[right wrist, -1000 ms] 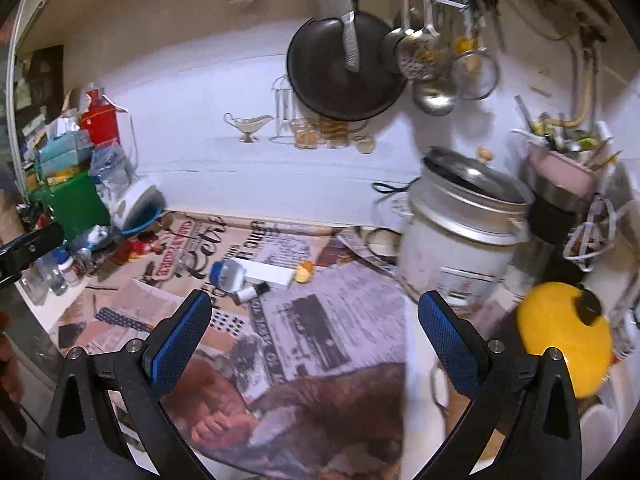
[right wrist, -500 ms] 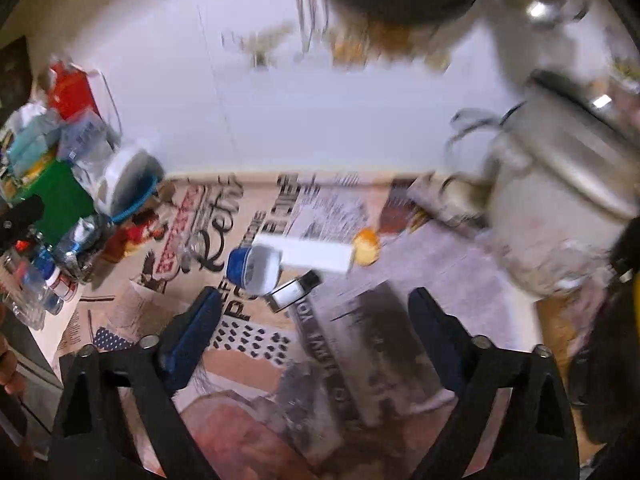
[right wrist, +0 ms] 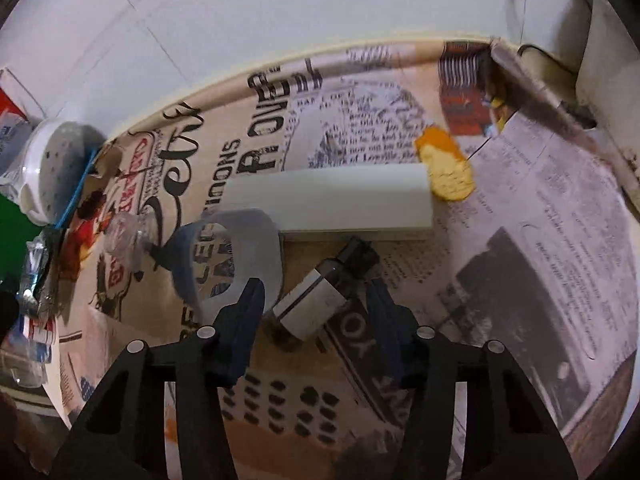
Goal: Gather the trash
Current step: 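Grasp the small dark glass bottle with the right tool while the left tool grasps the blue tape roll, then lift the bottle and tape roll off the counter and lower them toward the bin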
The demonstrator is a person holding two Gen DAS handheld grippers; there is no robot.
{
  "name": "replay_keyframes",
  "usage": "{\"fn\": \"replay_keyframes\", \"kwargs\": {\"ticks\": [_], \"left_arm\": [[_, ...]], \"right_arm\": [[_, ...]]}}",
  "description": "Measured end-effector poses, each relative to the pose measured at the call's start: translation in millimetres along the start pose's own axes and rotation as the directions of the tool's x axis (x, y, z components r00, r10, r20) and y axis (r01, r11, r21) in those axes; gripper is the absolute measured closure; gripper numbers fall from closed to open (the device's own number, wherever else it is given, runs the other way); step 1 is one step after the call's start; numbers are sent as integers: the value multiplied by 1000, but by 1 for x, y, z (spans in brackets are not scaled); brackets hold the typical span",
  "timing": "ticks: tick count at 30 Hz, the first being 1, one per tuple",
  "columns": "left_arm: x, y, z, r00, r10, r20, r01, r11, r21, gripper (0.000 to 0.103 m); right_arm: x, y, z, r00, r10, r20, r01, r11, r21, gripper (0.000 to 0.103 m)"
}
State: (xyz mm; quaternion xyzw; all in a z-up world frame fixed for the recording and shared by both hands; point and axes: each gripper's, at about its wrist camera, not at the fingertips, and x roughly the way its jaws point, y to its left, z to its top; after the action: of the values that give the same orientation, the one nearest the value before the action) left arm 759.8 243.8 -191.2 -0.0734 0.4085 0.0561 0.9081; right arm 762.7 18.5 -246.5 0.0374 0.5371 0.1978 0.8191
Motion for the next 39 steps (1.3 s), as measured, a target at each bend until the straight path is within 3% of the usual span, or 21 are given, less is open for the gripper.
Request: {"fn": "replay_keyframes", "kwargs": {"ticks": [2, 5, 8, 15, 23, 25, 27, 33, 39], "left_arm": [[12, -6, 1, 999, -29, -24, 30, 1000, 11, 6], [26, -16, 6, 996, -75, -50, 77, 997, 25, 11], [38, -30, 10, 991, -115, -67, 118, 992, 44, 11], [69, -64, 16, 972, -205, -115, 213, 975, 68, 14], [110, -83, 11, 956, -202, -213, 218, 974, 56, 45], [113, -84, 9, 951, -204, -230, 218, 975, 34, 48], [111, -85, 5, 952, -206, -227, 216, 976, 17, 60], [81, -95, -2, 973, -149, -174, 157, 987, 37, 60], [16, -117, -11, 992, -96, -81, 99, 995, 33, 60]], "right_arm": [[8, 0, -1, 1000, -18, -13, 18, 1000, 3, 57], [16, -7, -8, 999, 13, -47, -11, 999, 39, 69], [14, -8, -13, 999, -7, -47, 8, 1000, 20, 77], [-1, -25, -21, 998, -48, -27, 48, 999, 3, 77], [-31, -54, -26, 999, -46, 18, 45, 997, 64, 77], [-38, -59, -27, 999, -36, 34, 34, 996, 77, 77], [-44, -61, -28, 998, -31, 47, 27, 997, 75, 77], [-74, -64, -36, 996, -9, 94, 5, 999, 40, 77], [-119, -70, -49, 987, 35, 158, -31, 999, -29, 77]]}}
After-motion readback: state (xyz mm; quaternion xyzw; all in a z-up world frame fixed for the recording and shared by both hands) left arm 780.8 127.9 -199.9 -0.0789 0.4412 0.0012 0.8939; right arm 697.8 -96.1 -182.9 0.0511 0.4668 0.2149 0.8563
